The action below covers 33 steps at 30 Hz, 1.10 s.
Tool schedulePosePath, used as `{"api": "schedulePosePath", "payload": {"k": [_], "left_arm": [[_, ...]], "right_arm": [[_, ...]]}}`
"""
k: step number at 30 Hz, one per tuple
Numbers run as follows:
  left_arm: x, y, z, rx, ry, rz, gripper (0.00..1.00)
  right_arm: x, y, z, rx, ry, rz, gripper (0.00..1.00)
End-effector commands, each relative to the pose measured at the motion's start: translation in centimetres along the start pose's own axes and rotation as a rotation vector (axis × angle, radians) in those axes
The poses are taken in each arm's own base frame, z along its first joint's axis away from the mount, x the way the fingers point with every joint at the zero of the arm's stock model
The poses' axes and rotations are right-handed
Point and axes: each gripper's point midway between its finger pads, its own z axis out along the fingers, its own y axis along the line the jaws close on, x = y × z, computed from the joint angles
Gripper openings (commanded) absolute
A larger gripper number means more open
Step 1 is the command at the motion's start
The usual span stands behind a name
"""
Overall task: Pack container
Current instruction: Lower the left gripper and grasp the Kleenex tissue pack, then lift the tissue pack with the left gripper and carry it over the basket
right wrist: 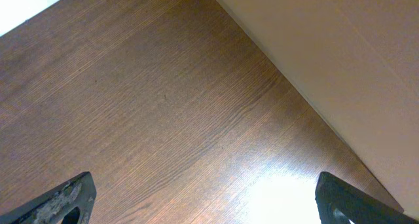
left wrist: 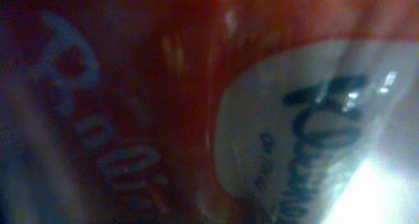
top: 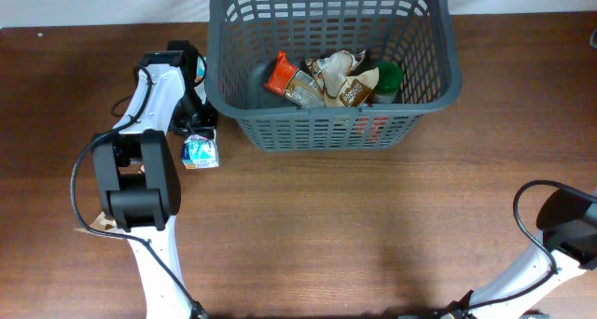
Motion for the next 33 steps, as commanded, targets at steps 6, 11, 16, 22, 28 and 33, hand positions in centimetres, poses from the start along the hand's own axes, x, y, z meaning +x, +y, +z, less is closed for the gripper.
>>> {"api": "schedulePosePath", "payload": {"k": [6, 11, 16, 22, 28, 33], "left_arm": [[0.1, 5.7, -0.8, -0.164, 0.006, -0.228, 0.02], [0.4, 10.9, -4.7, -0.143, -0.014, -0.468, 0.02], [1.0, 14.4, -10.7, -0.119, -0.067, -0.564, 0.02], [0.1, 14.8, -21.6, -0.111, -0.337, -0.578, 0.02], [0.0, 9.2, -33.9, -0.035, -0.726, -0.465, 0.01], [1.4, 0.8, -42.8, 0.063, -1.020, -0.282, 0.02]], "right_arm": [[0.0, -0.3, -0.3, 0.012, -0.005, 0.015, 0.99], [0.0, -0.3, -0.3, 0.012, -0.005, 0.015, 0.99], [0.0, -0.3, -0.3, 0.012, -0.004, 0.015, 0.99], [0.0, -0.3, -0.3, 0.012, -0.004, 0.015, 0.99], [0.0, -0.3, -0.3, 0.012, -0.005, 0.015, 0.99], [0.0, -0.3, -0.3, 0.012, -0.005, 0.015, 0.99]]}}
